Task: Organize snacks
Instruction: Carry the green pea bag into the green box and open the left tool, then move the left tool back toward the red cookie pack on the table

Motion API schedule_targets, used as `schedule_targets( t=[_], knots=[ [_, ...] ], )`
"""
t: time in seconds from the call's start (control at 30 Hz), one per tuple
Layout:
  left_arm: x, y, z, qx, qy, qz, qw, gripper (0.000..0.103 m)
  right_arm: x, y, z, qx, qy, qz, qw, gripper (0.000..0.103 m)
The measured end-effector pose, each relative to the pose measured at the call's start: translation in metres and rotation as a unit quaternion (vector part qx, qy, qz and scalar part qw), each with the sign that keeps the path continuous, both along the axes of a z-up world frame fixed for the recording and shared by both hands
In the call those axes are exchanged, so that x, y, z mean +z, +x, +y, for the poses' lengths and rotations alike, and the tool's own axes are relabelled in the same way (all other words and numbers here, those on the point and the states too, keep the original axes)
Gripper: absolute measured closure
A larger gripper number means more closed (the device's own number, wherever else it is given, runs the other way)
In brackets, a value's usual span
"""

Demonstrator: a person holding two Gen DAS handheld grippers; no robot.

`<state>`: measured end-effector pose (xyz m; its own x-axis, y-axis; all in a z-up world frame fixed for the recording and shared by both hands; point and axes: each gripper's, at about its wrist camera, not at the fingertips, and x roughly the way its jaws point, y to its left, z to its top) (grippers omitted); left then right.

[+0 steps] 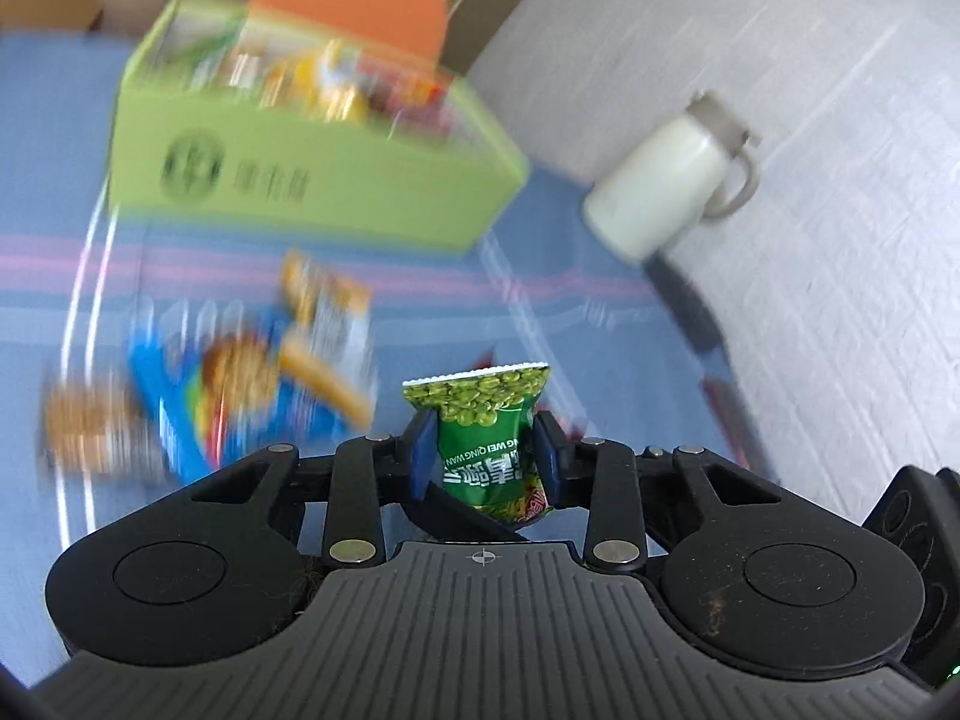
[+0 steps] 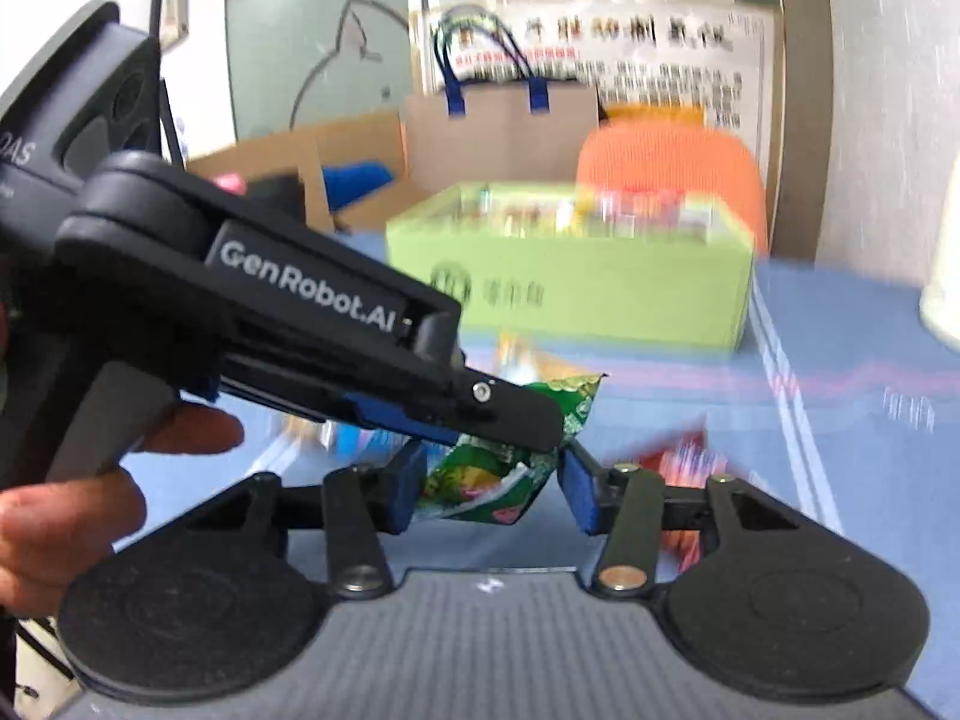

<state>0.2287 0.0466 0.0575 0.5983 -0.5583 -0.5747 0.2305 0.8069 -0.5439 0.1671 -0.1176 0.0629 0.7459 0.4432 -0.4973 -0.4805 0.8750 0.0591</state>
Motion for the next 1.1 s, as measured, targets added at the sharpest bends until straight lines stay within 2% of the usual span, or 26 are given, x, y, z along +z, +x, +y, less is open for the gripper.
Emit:
schedule_targets(
  t=[0.17, 0.3, 0.4, 0.5, 0.57, 0.6, 0.67, 0.7, 0.73, 0.77, 0.8, 0.83, 0.9, 0.97, 1.1],
  knots=[
    [0.044, 0.057, 0.009, 0.032, 0.02, -0.054, 0.9978, 0.091, 0.034, 0.084, 0.016, 0.023, -0.012, -0.05, 0.998, 0.047],
    [0.058, 0.109, 0.023, 0.066, 0.046, -0.066, 0.9946, 0.091, 0.038, 0.152, 0.033, 0.047, -0.009, -0.048, 0.998, 0.047],
    [0.053, 0.146, 0.033, 0.08, 0.053, -0.056, 0.9938, 0.092, 0.031, 0.193, 0.049, 0.06, -0.025, -0.04, 0.997, 0.047],
    [0.038, 0.178, 0.038, 0.089, 0.067, -0.039, 0.993, 0.092, 0.016, 0.236, 0.06, 0.064, -0.029, -0.009, 0.998, 0.045],
    [0.021, 0.193, 0.041, 0.095, 0.084, -0.032, 0.9914, 0.089, 0.001, 0.253, 0.066, 0.056, -0.038, 0.011, 0.998, 0.039],
    [0.012, 0.197, 0.041, 0.103, 0.093, -0.023, 0.99, 0.079, -0.008, 0.256, 0.066, 0.057, -0.039, 0.019, 0.997, 0.038],
    [0.001, 0.197, 0.044, 0.098, 0.081, -0.032, 0.9913, 0.078, -0.014, 0.251, 0.061, 0.054, -0.027, 0.01, 0.998, 0.034],
    [0.001, 0.194, 0.047, 0.099, 0.07, -0.036, 0.9919, 0.072, -0.013, 0.246, 0.059, 0.05, -0.026, 0.006, 0.998, 0.032],
    [0.003, 0.189, 0.052, 0.1, 0.058, -0.042, 0.9924, 0.068, -0.009, 0.241, 0.056, 0.05, -0.022, 0.002, 0.999, 0.023],
    [0.008, 0.183, 0.057, 0.103, 0.044, -0.053, 0.9923, 0.058, -0.004, 0.233, 0.052, 0.046, -0.02, -0.007, 0.999, 0.013],
    [0.014, 0.175, 0.061, 0.11, 0.036, -0.066, 0.9911, 0.048, 0.003, 0.223, 0.047, 0.045, -0.017, -0.022, 0.999, 0.008],
    [0.021, 0.165, 0.063, 0.118, 0.035, -0.08, 0.9892, 0.044, 0.011, 0.211, 0.041, 0.044, -0.012, -0.042, 0.998, 0.001],
    [0.035, 0.145, 0.065, 0.126, 0.042, -0.105, 0.9855, 0.037, 0.024, 0.19, 0.027, 0.041, -0.004, -0.064, 0.997, 0.001],
    [0.042, 0.126, 0.063, 0.126, 0.047, -0.118, 0.9838, 0.036, 0.029, 0.164, 0.01, 0.033, 0.008, -0.069, 0.997, 0.001],
    [0.041, 0.092, 0.045, 0.124, 0.077, -0.111, 0.9829, 0.032, 0.016, 0.122, -0.021, 0.01, 0.023, -0.029, 0.999, 0.0]
  ],
)
